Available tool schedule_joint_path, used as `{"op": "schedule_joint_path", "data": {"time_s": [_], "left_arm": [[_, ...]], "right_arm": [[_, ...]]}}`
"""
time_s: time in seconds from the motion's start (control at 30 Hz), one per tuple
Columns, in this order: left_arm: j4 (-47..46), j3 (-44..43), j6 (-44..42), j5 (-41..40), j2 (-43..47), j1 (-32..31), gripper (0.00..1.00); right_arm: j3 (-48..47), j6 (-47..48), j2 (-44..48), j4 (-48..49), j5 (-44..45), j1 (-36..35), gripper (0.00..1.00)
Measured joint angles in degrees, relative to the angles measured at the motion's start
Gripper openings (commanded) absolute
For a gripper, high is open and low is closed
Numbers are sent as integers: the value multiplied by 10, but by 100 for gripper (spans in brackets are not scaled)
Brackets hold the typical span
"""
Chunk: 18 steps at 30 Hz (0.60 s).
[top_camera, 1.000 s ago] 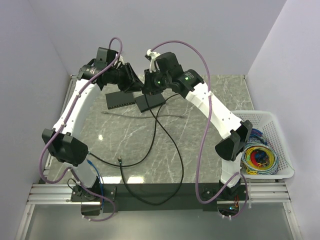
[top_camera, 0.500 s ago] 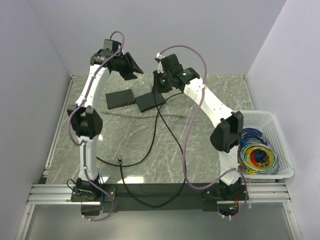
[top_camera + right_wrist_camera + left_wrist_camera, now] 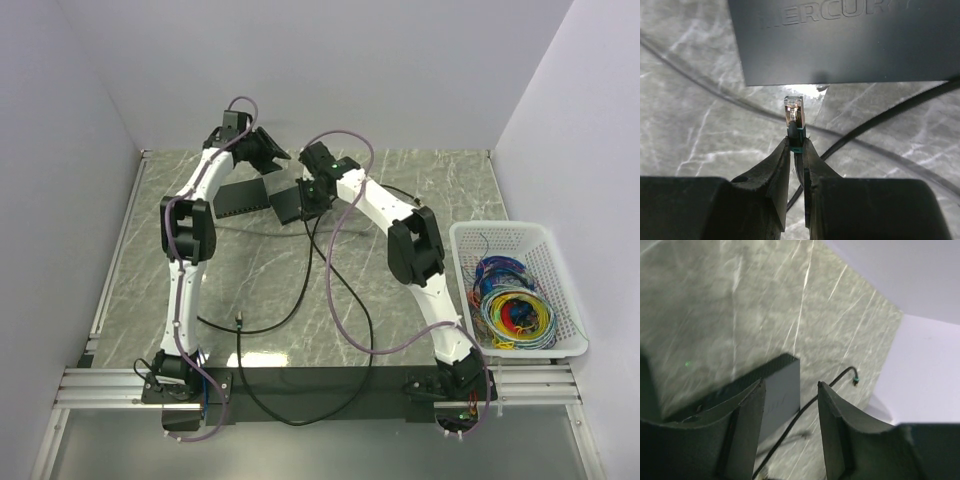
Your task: Insert the plug into the switch port
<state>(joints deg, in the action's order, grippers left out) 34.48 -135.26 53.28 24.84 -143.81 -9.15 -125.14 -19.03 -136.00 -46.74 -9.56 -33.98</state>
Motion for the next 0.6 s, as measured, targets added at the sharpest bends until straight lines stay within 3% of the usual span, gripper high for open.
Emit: {"op": "schedule_joint_path", "data": {"time_s": [0.23,0.6], "left_arm": [[-81,2,26,38,-54,-5,48],[-82,68,21,49,-61,-7,43]], "right_arm": [[-7,-2,-32,0,-2,0,0],[15,-2,-35,3,13,-2,0]]}}
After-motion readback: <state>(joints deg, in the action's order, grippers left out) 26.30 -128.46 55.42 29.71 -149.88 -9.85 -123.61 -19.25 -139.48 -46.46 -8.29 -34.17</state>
